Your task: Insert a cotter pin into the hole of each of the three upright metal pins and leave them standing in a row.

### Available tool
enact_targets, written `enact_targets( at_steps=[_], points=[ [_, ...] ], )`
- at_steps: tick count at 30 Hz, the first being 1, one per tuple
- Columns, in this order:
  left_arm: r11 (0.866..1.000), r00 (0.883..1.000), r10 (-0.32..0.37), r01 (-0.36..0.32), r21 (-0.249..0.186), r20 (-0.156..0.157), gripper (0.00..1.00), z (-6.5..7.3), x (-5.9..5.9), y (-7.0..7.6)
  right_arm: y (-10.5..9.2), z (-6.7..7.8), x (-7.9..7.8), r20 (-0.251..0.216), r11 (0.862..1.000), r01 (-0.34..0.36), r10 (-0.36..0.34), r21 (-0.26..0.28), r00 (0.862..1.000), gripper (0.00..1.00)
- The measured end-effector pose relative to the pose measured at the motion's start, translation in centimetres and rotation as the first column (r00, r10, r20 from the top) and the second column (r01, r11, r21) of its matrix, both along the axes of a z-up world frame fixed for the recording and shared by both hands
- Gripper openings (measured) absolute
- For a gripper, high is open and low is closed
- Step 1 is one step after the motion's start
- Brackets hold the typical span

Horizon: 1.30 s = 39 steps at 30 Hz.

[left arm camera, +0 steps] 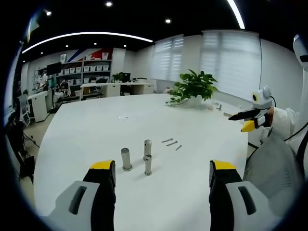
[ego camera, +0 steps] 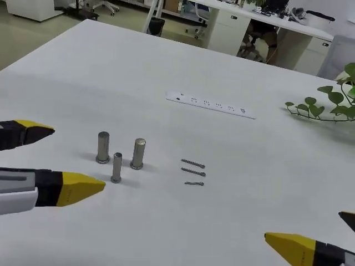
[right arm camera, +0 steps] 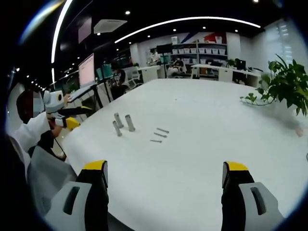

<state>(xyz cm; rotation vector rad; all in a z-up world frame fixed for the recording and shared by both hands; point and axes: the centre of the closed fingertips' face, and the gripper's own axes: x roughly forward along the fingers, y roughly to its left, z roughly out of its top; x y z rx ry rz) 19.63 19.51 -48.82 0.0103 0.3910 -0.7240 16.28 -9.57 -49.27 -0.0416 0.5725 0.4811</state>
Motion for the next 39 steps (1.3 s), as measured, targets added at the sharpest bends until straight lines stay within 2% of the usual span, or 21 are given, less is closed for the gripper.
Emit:
enact_targets(
  at_steps=[3,6,15,19,20,23,26,28,30,33,39],
  points=[
    [1.000,1.000,-0.023,0.023,0.011,-0.001,0.76,-0.1,0.3,-0.5,0.2,0.1,0.0,0.001,1.000,-0.002,0.002,0.001,1.000,0.97],
    [0.999,0.999,-0.048,0.048,0.006,-0.017,0.71,-0.2,0.4,-1.1,0.5,0.0,-0.2,-0.003,1.000,-0.013,0.013,-0.003,1.000,0.97],
    [0.997,0.998,-0.064,0.065,0.047,-0.007,0.60,-0.6,2.4,-1.7,0.5,-0.1,-0.3,-0.007,1.000,-0.012,0.012,0.002,1.000,0.97],
    [0.998,0.997,-0.068,0.068,-0.007,-0.023,0.50,-0.5,3.0,-2.2,0.4,-0.2,-0.4,-0.010,1.000,-0.009,0.009,0.005,1.000,0.96],
    [0.997,0.997,-0.077,0.077,-0.008,-0.023,0.47,-0.6,3.2,-2.4,0.4,-0.2,-0.5,-0.011,1.000,-0.010,0.010,0.004,1.000,0.96],
    [0.996,0.996,-0.087,0.087,0.018,-0.020,0.42,-1.2,3.6,-2.7,0.4,-0.2,-0.7,-0.007,1.000,-0.020,0.020,-0.003,1.000,0.97],
    [0.995,0.995,-0.093,0.094,0.032,-0.039,0.39,-1.9,3.9,-2.8,0.4,-0.1,-0.7,0.000,1.000,-0.014,0.014,-0.007,1.000,0.96],
    [0.994,0.994,-0.098,0.101,0.051,-0.056,0.31,-2.4,3.9,-2.7,0.1,-0.5,-0.8,-0.006,1.000,-0.008,0.008,-0.024,1.000,0.96],
    [0.995,0.995,-0.083,0.085,0.051,-0.057,0.27,-2.7,4.2,-2.6,0.0,-0.9,-1.0,-0.016,1.000,-0.006,0.006,-0.022,1.000,0.96],
    [0.992,0.996,-0.080,0.085,0.095,-0.050,0.27,-3.3,4.7,-2.4,0.1,-1.1,-1.3,-0.025,1.000,-0.005,0.004,-0.018,1.000,0.96],
    [0.988,0.995,-0.079,0.087,0.127,-0.065,0.20,-4.8,6.1,-1.5,0.2,-1.0,-1.4,-0.025,1.000,-0.004,0.004,-0.016,1.000,0.96]
  ],
)
